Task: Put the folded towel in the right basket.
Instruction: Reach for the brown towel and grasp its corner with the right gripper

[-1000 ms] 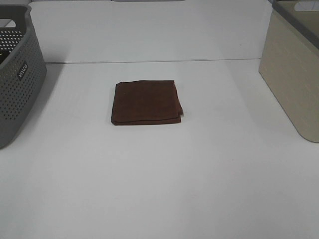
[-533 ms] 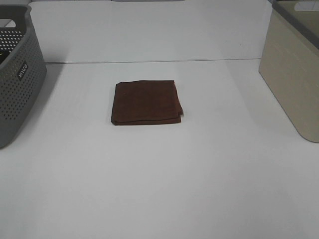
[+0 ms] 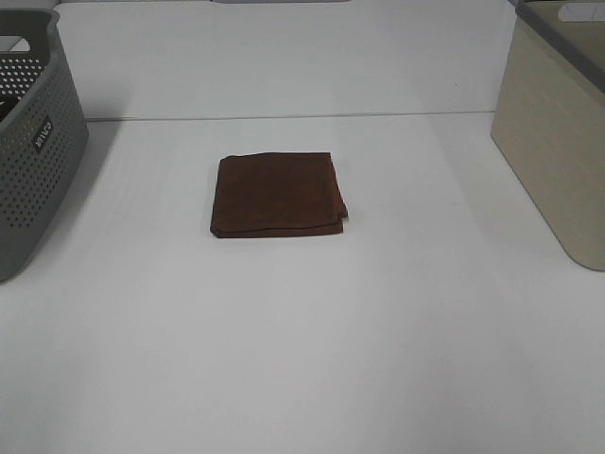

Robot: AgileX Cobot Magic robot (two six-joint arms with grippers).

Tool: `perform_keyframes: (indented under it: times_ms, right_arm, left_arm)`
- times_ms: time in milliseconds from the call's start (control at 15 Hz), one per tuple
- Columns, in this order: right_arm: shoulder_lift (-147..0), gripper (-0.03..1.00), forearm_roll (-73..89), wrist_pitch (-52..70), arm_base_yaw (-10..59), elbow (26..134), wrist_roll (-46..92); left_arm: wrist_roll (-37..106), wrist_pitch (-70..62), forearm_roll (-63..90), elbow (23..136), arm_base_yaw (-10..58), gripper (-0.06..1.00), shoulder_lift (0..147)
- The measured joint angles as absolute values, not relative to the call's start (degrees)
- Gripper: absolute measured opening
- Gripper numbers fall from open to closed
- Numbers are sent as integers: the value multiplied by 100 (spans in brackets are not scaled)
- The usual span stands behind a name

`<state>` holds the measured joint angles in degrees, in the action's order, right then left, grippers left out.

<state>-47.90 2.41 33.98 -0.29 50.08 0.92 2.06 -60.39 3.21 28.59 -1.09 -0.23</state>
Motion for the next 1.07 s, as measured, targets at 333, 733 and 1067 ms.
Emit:
perform_keyframes:
  times_ms: [333,733,1067]
  right_arm:
    - [-7683,65,888,3421,-29,7151,590]
    - [-9683,65,2086,3982,86,8755,1856]
    - [-11024,65,2120,4291,1123,9488,2005]
  left_arm:
    - [206,-6039,321,2859,-109,97,-23]
    - [206,-6039,321,2859,-109,97,-23]
    - [206,-6039,321,2859,-109,97,-23]
